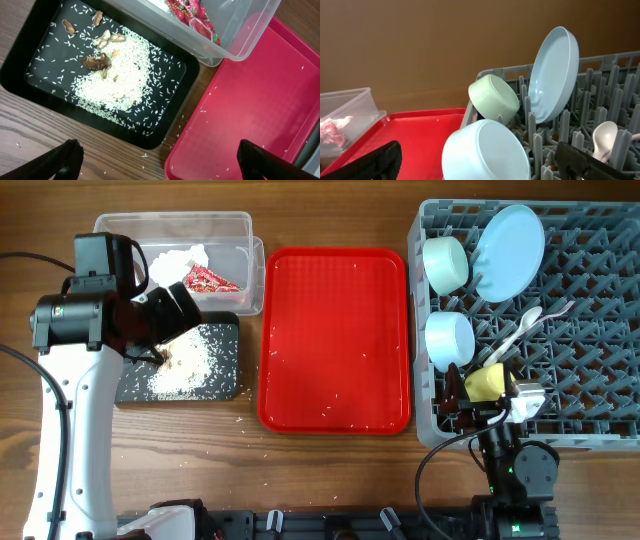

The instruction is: Sort waste into correct bins and load items into the dishwasher rack

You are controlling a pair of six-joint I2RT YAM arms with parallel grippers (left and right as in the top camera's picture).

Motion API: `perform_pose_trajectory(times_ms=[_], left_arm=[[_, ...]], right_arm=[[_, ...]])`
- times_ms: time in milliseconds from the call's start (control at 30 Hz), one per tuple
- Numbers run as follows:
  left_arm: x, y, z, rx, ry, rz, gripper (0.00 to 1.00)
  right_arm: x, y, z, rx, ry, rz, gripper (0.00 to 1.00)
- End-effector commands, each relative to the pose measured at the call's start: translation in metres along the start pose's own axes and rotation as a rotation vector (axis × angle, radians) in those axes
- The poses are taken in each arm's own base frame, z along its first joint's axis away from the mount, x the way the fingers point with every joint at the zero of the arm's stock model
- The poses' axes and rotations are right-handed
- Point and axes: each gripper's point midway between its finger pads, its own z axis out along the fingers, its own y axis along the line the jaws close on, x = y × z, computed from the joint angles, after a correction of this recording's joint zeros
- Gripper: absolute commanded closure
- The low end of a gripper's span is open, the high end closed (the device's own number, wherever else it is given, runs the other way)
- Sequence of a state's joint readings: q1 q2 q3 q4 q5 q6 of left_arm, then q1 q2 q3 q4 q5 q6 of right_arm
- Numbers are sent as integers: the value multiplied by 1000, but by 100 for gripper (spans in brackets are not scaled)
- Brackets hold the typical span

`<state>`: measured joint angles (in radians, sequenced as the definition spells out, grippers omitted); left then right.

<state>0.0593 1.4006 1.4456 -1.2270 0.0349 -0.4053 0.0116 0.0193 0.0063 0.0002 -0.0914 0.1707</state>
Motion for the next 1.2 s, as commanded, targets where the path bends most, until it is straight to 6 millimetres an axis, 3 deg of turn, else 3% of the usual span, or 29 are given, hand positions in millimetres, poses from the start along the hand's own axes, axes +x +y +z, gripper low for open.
perform_pose_trajectory(times_ms=[0,233,333,400,500,567,633,867,1167], left_arm=[[-2,-1,-2,11,-6,5,0],[-2,0,-3,4,-9,5,0],[-14,13,-21,-52,-131,4,0],[-20,-7,-37,86,-235,27,0],[-25,-54,-66,359,-475,258,0],[-15,-60,-76,469,-632,308,0],[3,-50,-70,509,-728,319,0],[71,-10,-8,601,-974,335,0],[92,9,32,560,-961,313,0]], right_arm=[[-1,-2,0,11,-5,-11,0],[-1,-1,0,11,-5,-11,0],[-1,-2,0,11,-5,-11,0],[-1,-2,0,11,-5,-11,0],[-1,-2,0,11,-5,-11,0],[-1,-2,0,11,-5,-11,0],[-1,-2,0,11,-5,-11,0],[-1,-2,0,11,-5,-11,0],[-1,-1,0,11,-5,-11,0]])
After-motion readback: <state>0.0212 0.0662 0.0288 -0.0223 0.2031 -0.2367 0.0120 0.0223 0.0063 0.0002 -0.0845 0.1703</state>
